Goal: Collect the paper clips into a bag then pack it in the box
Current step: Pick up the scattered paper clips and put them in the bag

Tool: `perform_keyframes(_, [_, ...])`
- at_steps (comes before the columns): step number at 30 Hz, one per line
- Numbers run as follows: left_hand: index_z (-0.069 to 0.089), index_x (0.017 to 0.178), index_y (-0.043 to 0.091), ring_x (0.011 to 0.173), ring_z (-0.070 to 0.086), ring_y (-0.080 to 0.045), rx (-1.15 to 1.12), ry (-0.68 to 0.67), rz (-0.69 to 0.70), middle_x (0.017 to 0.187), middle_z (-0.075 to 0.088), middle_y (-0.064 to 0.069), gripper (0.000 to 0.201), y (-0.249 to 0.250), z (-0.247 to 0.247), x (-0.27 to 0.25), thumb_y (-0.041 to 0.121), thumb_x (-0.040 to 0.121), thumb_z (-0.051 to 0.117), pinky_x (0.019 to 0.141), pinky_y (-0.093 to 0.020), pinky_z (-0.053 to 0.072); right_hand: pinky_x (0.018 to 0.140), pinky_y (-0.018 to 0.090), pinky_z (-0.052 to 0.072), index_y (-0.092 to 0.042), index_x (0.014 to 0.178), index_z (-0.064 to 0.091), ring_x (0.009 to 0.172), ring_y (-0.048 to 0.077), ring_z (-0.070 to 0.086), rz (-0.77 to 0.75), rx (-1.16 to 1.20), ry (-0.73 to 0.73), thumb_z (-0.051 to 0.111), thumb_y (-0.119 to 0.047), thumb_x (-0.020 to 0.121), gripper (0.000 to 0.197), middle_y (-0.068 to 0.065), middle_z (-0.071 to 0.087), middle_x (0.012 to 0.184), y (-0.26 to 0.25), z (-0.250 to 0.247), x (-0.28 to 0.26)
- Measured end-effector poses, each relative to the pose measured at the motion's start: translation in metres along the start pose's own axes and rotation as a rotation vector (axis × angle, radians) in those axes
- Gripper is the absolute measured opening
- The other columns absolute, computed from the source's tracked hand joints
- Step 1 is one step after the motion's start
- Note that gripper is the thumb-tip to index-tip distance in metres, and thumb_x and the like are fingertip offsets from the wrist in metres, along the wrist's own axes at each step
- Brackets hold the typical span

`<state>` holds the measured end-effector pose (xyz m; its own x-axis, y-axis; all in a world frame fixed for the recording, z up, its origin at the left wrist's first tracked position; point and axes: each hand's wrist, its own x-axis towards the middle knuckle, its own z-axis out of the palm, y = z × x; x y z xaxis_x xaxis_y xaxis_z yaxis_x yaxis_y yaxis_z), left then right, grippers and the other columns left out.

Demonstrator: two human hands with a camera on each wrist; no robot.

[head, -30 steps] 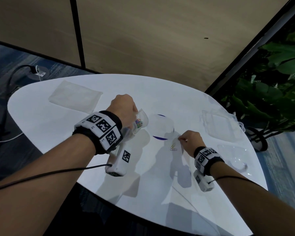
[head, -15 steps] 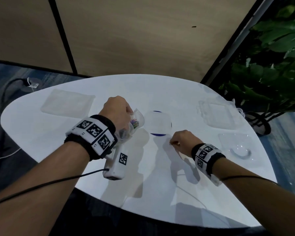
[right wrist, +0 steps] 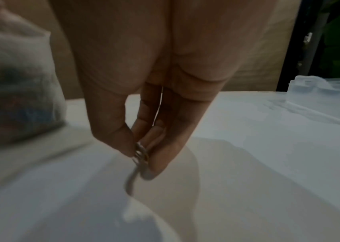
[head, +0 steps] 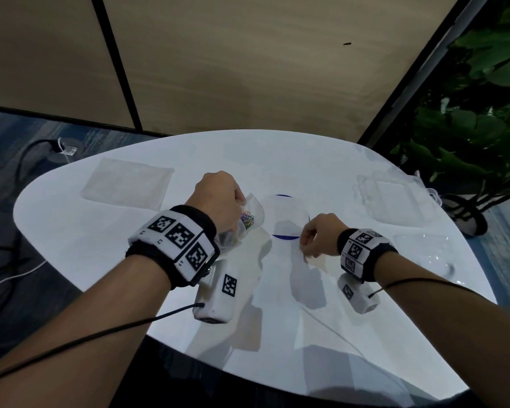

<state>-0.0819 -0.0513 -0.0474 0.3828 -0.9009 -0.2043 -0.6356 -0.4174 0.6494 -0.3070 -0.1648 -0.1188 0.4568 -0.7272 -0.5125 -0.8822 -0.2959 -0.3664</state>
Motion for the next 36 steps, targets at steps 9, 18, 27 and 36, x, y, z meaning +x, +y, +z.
perform_keyframes(9, [0.079, 0.096, 0.014, 0.094, 0.068, -0.024, -0.01, 0.01, -0.004, 0.102, 0.073, -0.006, 0.025, 0.001, -0.002, -0.004, 0.004, 0.091, 0.056, 0.081, -0.027, 0.054, 0.071, 0.029, 0.059, -0.001, 0.082, 0.068, 0.063, 0.019, 0.065, -0.22, 0.952, 0.03, 0.07, 0.004, 0.082, 0.006, 0.012, 0.067, 0.074, -0.104, -0.023, -0.025])
perform_keyframes(18, [0.077, 0.093, 0.013, 0.089, 0.072, -0.026, -0.143, 0.054, -0.082, 0.1, 0.074, -0.008, 0.018, -0.009, -0.008, 0.002, 0.004, 0.088, 0.062, 0.085, -0.035, 0.06, 0.078, 0.017, 0.054, -0.02, 0.087, 0.077, 0.083, 0.006, 0.069, -0.381, 0.318, 0.346, 0.064, -0.009, 0.082, 0.018, -0.006, 0.075, 0.09, -0.119, -0.007, -0.037])
perform_keyframes(27, [0.073, 0.083, 0.013, 0.083, 0.075, -0.032, -0.346, 0.068, -0.194, 0.097, 0.074, -0.012, 0.014, -0.018, -0.004, 0.008, 0.002, 0.087, 0.065, 0.082, -0.04, 0.062, 0.072, 0.043, 0.062, -0.013, 0.091, 0.065, 0.077, 0.032, 0.073, -0.049, 0.879, 0.195, 0.082, -0.01, 0.075, 0.024, 0.014, 0.073, 0.08, -0.116, 0.023, -0.034])
perform_keyframes(36, [0.045, 0.142, 0.035, 0.125, 0.048, -0.026, 0.24, 0.011, 0.19, 0.131, 0.05, -0.007, 0.054, -0.011, -0.021, -0.002, 0.024, 0.091, 0.061, 0.105, -0.038, 0.045, 0.074, 0.031, 0.062, 0.001, 0.086, 0.07, 0.068, 0.024, 0.066, 0.011, 1.143, 0.115, 0.076, 0.005, 0.078, 0.011, 0.017, 0.068, 0.08, -0.115, 0.015, -0.024])
